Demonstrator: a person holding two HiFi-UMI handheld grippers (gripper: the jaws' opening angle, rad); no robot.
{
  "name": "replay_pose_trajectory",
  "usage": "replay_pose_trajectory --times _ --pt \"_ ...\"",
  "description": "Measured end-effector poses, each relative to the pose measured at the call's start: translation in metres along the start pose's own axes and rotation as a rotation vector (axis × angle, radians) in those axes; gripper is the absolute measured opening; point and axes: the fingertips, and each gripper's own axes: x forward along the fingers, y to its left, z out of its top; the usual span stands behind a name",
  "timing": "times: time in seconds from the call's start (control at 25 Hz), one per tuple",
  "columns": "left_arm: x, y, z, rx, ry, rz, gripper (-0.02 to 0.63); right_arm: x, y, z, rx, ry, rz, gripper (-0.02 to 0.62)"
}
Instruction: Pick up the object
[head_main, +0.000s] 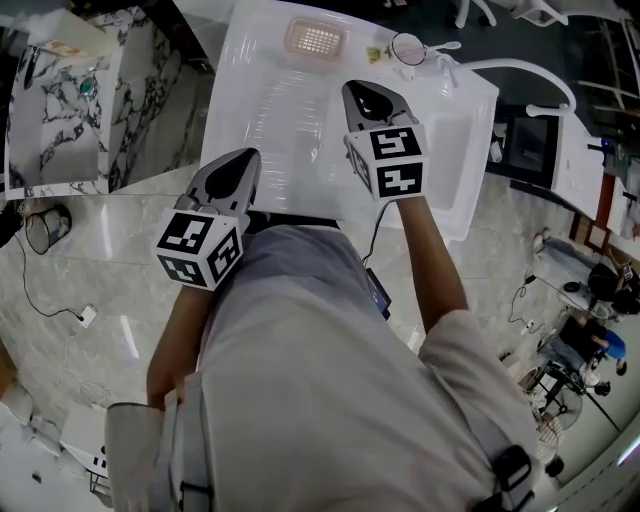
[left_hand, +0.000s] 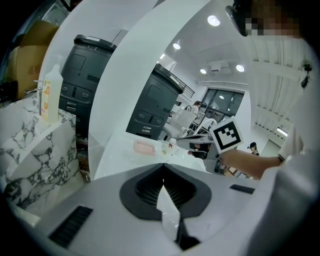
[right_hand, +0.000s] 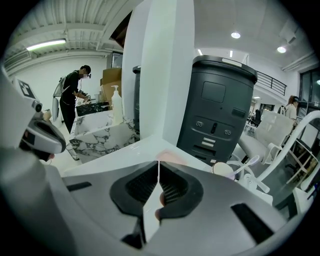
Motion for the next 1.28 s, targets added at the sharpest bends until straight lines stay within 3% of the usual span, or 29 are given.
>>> replay_pose_trajectory --times 0.8,1.28 --pt "0.003 0.015 -0.005 -0.053 0.022 0.028 0.003 0.056 0.005 -0.027 -0.068 0.115 0.09 0.015" --pt "0.008 0.019 -0.012 -0.076 0.043 0.035 0.003 0.092 0.005 -0.04 -0.169 0.179 0.092 0.066"
